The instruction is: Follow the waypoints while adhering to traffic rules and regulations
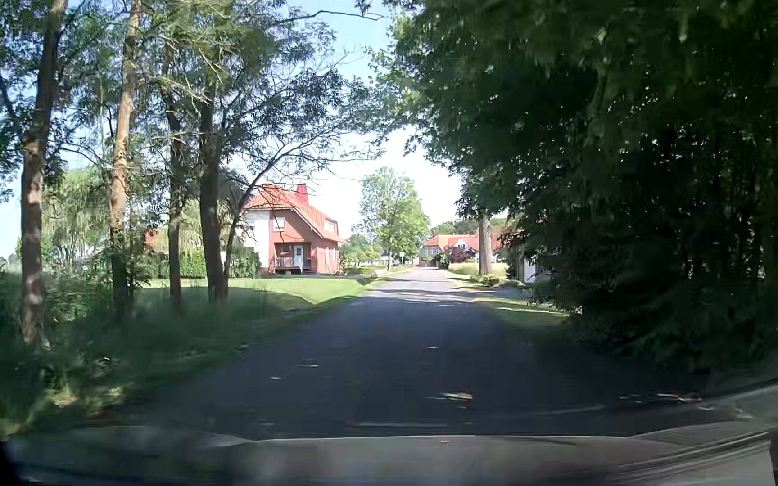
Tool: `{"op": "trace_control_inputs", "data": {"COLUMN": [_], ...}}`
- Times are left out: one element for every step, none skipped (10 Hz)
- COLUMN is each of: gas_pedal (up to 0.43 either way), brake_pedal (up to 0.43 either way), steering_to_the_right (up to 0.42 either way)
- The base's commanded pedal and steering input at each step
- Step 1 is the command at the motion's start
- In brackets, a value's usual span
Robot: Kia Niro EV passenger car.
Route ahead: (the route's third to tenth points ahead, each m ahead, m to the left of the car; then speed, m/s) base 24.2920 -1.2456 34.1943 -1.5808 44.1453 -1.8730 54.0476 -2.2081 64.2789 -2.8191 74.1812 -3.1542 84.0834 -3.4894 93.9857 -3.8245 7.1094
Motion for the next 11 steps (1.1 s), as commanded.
{"op": "trace_control_inputs", "data": {"gas_pedal": [0.110,0.110,0.110,0.110,0.110,0.110,0.110,0.110,0.110,0.110,0.118], "brake_pedal": [0.006,0.006,0.006,0.006,0.006,0.006,0.006,0.006,0.006,0.006,0.006], "steering_to_the_right": [0.000,0.000,0.000,0.001,0.000,0.001,0.004,0.005,0.004,0.003,0.004]}}
